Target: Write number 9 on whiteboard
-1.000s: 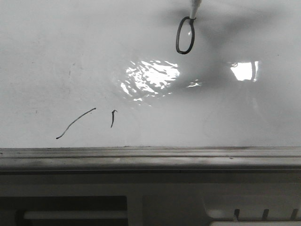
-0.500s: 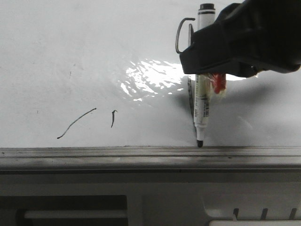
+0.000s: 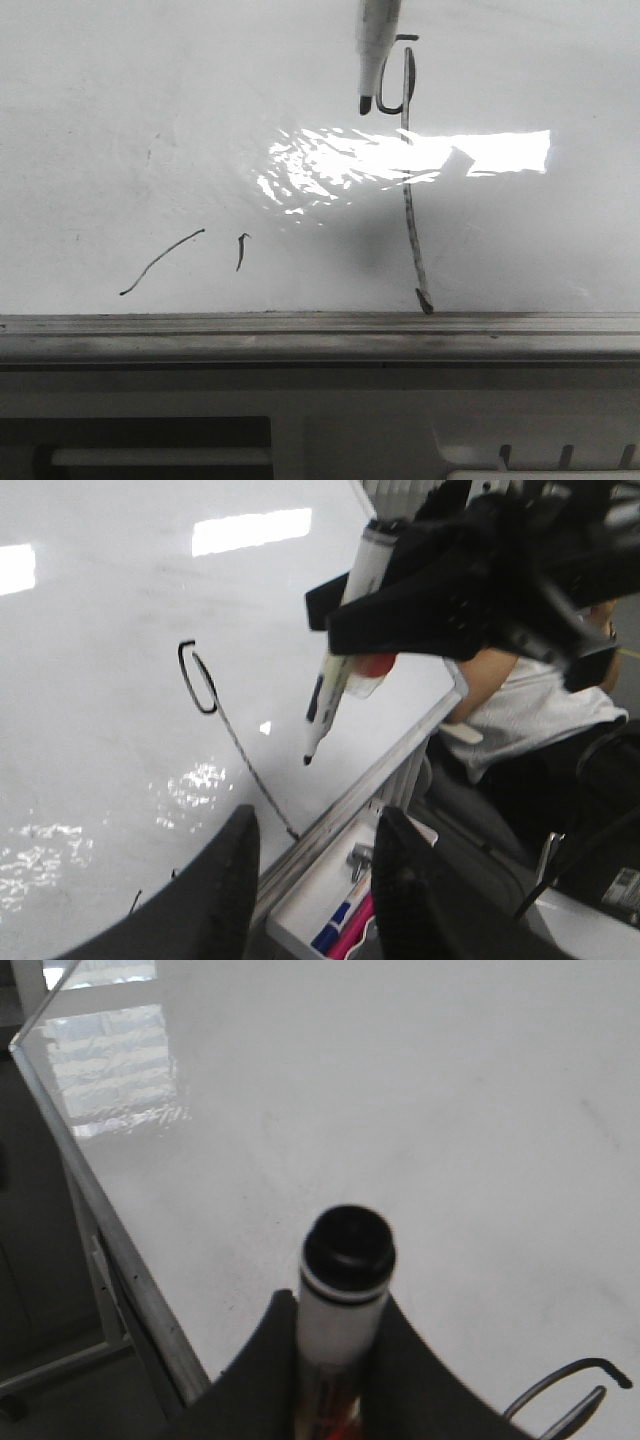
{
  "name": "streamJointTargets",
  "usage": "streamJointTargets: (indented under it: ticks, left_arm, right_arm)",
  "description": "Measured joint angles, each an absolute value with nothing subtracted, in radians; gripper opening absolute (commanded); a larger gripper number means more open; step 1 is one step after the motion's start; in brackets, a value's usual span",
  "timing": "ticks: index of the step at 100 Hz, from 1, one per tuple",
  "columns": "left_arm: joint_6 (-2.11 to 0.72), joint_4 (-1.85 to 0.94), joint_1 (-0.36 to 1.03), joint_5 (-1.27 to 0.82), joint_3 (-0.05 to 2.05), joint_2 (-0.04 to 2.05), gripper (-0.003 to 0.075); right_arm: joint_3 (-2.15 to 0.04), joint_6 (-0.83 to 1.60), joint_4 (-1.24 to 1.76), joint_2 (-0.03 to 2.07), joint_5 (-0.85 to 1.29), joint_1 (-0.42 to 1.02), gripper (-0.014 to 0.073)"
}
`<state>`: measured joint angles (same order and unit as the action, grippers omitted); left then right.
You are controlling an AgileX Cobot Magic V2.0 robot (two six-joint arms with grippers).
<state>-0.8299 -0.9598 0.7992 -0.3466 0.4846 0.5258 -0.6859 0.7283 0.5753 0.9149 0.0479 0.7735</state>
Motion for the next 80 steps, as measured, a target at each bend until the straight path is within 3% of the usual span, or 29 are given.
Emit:
streamJointTargets:
  ticks: [18,51,80]
  left_arm:
    - [-0.996,-1.054,0.799,-0.346,0.485,0.697,0.0244]
    - [-1.74,-1.708,0.799,-0.463,0.51,0.974,0.0244]
    - [-1.861,-1.782,0.799,-0.658,0.549,1.164,0.0244]
  right_arm:
    - [-0.686,0.728,0.569,0.906,0.138,0.802,-0.0072]
    - [-0.686,0.733,0.567,0.906,0.13,0.876,-0.0072]
    - [-0.686,0.738,0.563,0.906,0.145,0.882,-0.0072]
